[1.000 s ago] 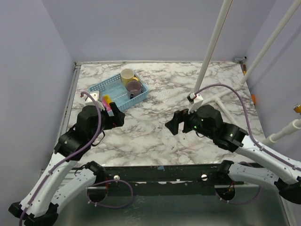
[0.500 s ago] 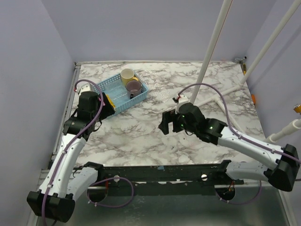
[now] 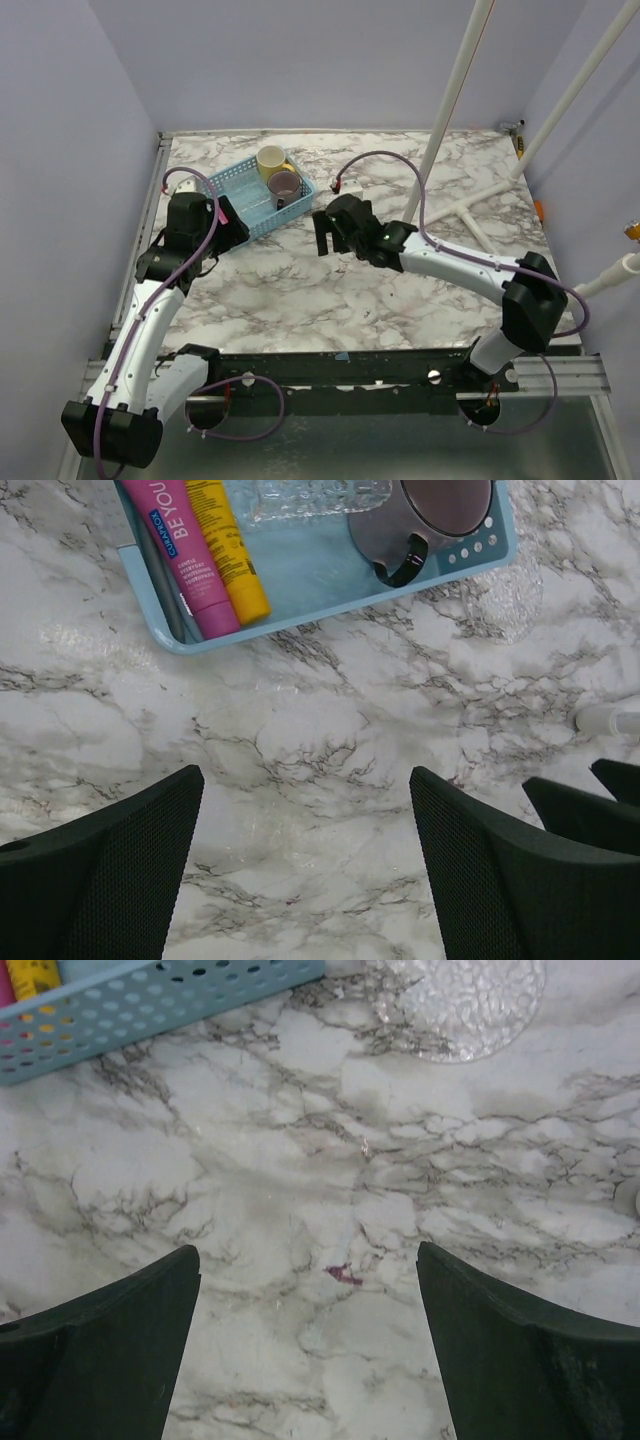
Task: Prepare toiletry sets of a toothbrush and toothpaste on the tray
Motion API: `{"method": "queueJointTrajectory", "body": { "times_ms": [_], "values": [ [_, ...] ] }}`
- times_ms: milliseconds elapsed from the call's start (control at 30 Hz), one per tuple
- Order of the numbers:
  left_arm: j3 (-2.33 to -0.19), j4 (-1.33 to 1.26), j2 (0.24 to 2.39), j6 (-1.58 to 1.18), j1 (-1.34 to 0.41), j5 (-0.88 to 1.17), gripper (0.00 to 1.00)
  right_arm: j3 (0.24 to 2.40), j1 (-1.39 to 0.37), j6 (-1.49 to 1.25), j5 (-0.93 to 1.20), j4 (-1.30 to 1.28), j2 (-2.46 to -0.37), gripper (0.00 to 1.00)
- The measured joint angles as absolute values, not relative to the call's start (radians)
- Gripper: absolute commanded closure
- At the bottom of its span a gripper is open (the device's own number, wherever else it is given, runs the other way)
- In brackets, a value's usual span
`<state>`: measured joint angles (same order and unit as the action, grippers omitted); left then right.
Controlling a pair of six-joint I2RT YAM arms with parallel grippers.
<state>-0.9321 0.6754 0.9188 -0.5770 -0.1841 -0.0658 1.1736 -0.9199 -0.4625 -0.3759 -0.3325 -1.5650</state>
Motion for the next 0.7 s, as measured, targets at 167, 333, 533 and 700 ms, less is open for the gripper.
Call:
{"method": "queueJointTrajectory", "body": {
  "times_ms": [167,333,533,700],
  "values": [
    [-0.942,0.698,0.897,-0.553,-0.184,-0.009,0.14,1.288,-0.904,-0.446,-0.425,-0.335,-1.698,0.18],
    [-0.964,0.723,0.862,-0.514,-0.184,0.056,0.13,1.353,-0.847,-0.430,-0.423,-0.335,-1.788,0.22],
    [-0.964,0.725,0.810,-0.463,-0.183,0.151,0.09,1.467,-0.773,-0.408,-0.405,-0.331,-1.904,0.32],
    [-0.927,0.705,0.759,-0.429,-0.183,0.186,0.06,1.557,-0.721,-0.406,-0.367,-0.331,-2.000,0.32]
  ]
}}
